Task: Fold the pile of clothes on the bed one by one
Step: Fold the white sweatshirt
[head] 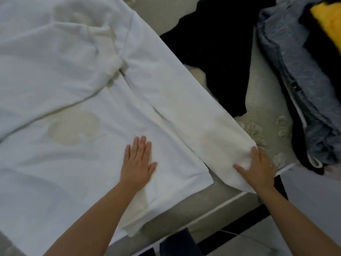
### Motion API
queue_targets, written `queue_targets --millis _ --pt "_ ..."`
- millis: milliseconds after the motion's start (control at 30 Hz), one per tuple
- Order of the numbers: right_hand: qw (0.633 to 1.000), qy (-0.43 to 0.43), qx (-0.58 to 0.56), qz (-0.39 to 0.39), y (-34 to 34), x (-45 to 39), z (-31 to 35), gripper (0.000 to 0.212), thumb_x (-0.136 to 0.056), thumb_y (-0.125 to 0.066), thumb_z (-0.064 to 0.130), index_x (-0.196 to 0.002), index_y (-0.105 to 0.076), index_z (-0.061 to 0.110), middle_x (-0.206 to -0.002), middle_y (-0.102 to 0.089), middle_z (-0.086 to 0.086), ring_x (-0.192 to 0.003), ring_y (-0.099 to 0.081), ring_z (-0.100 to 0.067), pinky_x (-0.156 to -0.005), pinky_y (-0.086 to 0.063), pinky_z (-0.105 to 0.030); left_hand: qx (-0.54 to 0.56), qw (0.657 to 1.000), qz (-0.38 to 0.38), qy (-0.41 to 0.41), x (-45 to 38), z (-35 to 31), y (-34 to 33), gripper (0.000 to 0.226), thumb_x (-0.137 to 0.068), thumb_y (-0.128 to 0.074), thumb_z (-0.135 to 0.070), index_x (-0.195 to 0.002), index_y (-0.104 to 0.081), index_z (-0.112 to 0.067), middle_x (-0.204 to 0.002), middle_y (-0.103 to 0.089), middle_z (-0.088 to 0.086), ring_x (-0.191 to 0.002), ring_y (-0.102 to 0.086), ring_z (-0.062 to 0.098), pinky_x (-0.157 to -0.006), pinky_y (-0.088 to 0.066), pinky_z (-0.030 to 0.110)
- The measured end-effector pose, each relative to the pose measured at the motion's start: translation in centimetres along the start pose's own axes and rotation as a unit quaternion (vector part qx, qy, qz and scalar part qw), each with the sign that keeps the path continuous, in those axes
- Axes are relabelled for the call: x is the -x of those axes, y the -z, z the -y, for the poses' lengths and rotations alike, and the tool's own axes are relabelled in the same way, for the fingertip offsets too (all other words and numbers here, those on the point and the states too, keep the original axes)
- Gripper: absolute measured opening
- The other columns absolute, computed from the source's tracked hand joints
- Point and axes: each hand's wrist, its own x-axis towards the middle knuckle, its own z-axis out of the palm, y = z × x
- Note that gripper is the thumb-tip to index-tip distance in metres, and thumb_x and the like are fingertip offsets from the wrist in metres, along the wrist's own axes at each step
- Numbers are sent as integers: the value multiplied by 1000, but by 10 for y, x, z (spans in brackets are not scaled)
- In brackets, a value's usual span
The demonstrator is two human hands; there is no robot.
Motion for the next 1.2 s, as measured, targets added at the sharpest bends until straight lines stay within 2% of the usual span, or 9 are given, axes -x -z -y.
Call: queue_targets --millis 67,167,267,400,633,800,967,1100,1200 --pt "998 -22 -51 13 1 -4 -12 83 -78 -69 37 -141 -26 8 -143 -34 -19 -129 -35 -35 -106 -29 -48 -8 1000 4 21 2 -1 -12 81 -77 -4 -53 -141 -16 -5 -150 -11 18 -136 4 33 -111 4 41" --pt "996 -21 -83 10 1 -7 -18 50 -84 -62 29 -128 -47 10 -126 -53 -18 -115 -48 -33 -101 -34 -47 -56 997 33 34 0 2 -21 84 -70 18 -65 -136 15 -12 -147 22 9 -131 28 22 -110 15 34" --pt "990 109 32 -82 4 -1 -8 21 -88 -55 14 -103 -66 3 -100 -65 -18 -91 -60 -32 -90 -38 -44 -79 992 75 68 -1 -3 -16 71 -93 -10 -54 -143 14 -9 -151 23 11 -139 23 24 -113 12 36" --pt "928 242 -6 -284 25 18 31 5 -63 -70 1 -60 -66 3 -50 -60 -10 -41 -54 -23 -62 -47 -43 -89 988 99 77 -2 -12 -2 69 -97 -22 -44 -144 13 -8 -152 21 12 -140 19 25 -114 8 36" --pt "853 328 -78 -399 106 40 153 9 -62 -67 4 -70 -70 7 -51 -58 -4 -40 -51 -21 -57 -45 -33 -103 987 -19 125 7 18 81 62 -97 -28 -35 -146 -1 -9 -155 9 6 -143 11 19 -115 2 36" --pt "881 353 -43 -311 181 53 289 30 -94 -35 14 -112 -58 10 -107 -61 -12 -94 -54 -28 -77 -22 -34 -80 964 -121 223 54 104 159 63 -96 -35 -30 -146 -6 -7 -155 0 9 -143 4 22 -114 -4 38" --pt "858 399 -161 -282 232 102 444 35 -94 -40 14 -126 -51 7 -124 -55 -18 -115 -50 -31 -92 -30 -34 -24 929 -185 320 109 202 198 62 -96 -36 -26 -146 -6 -5 -155 -2 10 -143 3 23 -114 -4 38" --pt "789 543 -285 -34 167 180 541 38 -90 -47 4 -128 -50 6 -123 -58 -15 -112 -54 -27 -85 -34 -17 24 912 -192 361 132 259 201 62 -96 -37 -26 -145 -6 -3 -155 -5 13 -143 1 24 -115 -7 38" --pt "779 578 -200 137 100 203 568 39 -91 -47 4 -130 -48 8 -125 -58 -12 -110 -57 -24 -87 -37 -17 64 903 -181 385 138 297 186 62 -97 -36 -28 -145 -5 -2 -154 -6 13 -143 -2 24 -115 -7 34"
